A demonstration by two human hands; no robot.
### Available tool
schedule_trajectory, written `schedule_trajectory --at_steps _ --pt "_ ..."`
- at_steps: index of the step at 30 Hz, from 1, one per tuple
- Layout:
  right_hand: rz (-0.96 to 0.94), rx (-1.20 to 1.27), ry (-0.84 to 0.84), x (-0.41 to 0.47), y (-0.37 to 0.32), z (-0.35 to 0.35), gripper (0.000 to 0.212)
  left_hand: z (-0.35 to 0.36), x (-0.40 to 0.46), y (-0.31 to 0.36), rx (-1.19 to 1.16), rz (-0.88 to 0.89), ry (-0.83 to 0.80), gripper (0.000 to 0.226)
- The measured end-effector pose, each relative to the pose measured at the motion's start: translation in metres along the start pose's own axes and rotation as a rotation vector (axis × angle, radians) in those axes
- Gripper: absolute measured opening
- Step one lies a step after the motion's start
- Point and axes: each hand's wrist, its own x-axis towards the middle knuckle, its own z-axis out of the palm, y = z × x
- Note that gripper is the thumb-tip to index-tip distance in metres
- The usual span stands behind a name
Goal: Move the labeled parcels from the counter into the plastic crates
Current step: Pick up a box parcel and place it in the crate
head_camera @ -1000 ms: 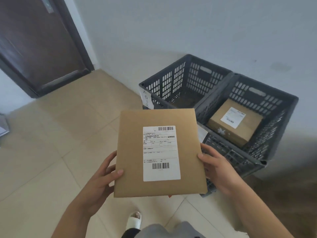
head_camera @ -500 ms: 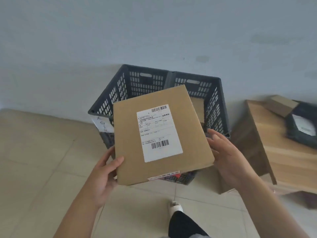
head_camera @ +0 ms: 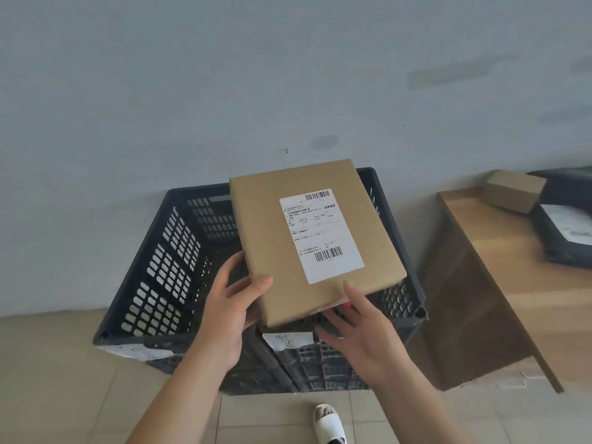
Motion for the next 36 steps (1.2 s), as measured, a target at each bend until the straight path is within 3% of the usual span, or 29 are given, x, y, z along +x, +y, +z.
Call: schedule_trajectory --at_steps 8,10,13,16,21,27,36 --pt "0.077 0.205 0.082 0.083 -0.030 0.001 0.050 0.026 0.087 0.002 0.101 -0.156 -0.024 0.079" --pt "0.109 0.239 0.129 0.099 -0.030 -0.003 0.060 0.026 0.107 -0.004 0.162 -0.203 0.025 0.068" --pt "0.135 0.263 0.199 0.125 -0.022 -0.012 0.062 0.015 0.142 -0.020 0.408 -0.133 0.174 0.043" --pt "0.151 0.247 0.272 0.157 -0.011 -0.019 0.045 0.005 0.173 -0.042 0.596 -0.100 0.276 0.060" --pt "0.183 0.193 0.374 0.215 0.006 -0.021 0.038 0.012 0.202 -0.075 0.908 -0.151 0.218 0.086" --pt "0.141 0.192 0.422 0.284 0.012 -0.015 0.049 0.008 0.215 -0.092 0.957 -0.183 0.233 0.086" --pt "0.098 0.312 0.406 0.328 0.014 -0.013 0.042 0.008 0.217 -0.097 1.002 -0.181 0.239 0.086"
